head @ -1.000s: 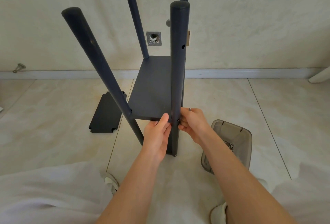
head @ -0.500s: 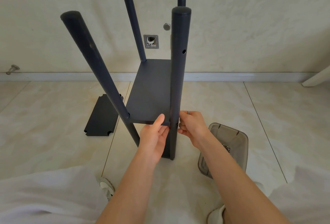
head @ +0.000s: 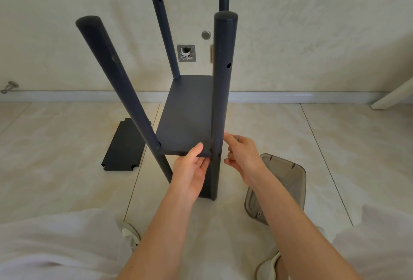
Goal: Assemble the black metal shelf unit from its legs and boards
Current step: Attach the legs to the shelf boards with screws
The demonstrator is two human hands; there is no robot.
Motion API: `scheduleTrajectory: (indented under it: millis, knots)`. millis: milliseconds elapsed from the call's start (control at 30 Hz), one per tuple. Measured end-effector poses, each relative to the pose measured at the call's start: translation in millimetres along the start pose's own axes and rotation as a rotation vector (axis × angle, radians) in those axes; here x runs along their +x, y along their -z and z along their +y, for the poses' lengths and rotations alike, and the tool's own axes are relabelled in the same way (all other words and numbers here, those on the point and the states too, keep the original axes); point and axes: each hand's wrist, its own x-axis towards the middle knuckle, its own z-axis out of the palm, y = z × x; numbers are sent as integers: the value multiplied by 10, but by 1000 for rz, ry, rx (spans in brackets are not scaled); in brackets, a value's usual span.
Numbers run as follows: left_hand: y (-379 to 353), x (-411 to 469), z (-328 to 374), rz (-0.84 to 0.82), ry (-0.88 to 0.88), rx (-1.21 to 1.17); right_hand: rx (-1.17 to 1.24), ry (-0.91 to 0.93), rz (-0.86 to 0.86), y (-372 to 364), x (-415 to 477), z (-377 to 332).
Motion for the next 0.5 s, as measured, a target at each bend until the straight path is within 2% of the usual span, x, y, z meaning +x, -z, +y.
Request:
scheduleTrajectory:
  millis: [133,367,500]
  knots:
    - [-12,12,-13,20,13,-13,-48,-14,68,24,-88,11]
    - [0,15,-30,33,17,-38,-81,140,124,53,-405,257]
    - [-2,23,-44,40,-4,11,-134,255,93,45,-543,306]
